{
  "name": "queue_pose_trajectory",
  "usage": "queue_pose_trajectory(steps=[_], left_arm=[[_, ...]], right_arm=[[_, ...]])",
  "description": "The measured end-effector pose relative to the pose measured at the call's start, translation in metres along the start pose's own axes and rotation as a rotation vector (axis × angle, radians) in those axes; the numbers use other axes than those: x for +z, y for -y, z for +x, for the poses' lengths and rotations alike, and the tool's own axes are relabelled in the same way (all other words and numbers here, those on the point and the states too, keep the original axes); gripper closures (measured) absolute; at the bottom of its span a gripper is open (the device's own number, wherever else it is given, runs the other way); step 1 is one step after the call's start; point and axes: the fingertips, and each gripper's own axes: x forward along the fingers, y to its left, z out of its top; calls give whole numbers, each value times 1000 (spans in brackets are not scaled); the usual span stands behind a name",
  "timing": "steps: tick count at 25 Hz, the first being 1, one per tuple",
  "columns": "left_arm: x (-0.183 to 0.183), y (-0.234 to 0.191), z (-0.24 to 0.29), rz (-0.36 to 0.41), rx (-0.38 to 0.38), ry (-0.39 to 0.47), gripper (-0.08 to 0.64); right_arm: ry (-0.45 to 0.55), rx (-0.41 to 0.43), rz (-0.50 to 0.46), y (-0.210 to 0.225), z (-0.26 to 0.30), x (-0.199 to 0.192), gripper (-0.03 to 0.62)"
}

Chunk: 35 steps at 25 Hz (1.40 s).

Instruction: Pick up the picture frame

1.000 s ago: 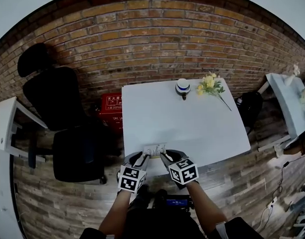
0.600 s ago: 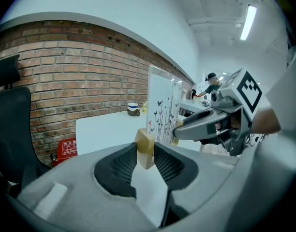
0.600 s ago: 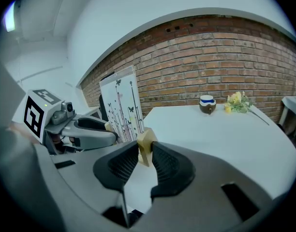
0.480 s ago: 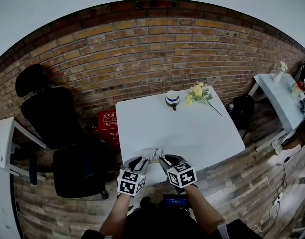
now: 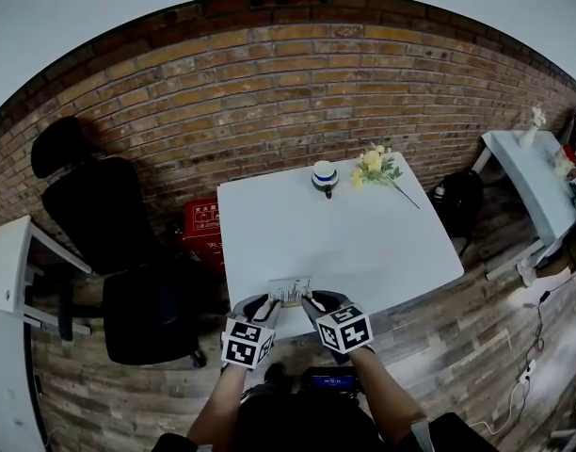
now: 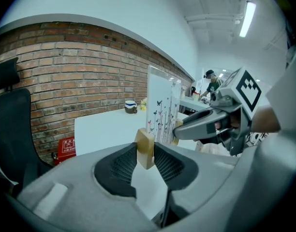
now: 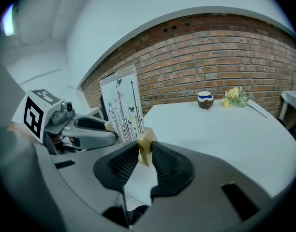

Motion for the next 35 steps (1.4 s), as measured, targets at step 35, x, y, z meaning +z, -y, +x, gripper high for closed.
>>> queue_pose_trajectory(steps=[35], left_arm=[[-91, 51, -124, 80, -111, 1, 443]], right_arm=[[-3, -107, 97, -128, -67, -96, 500]])
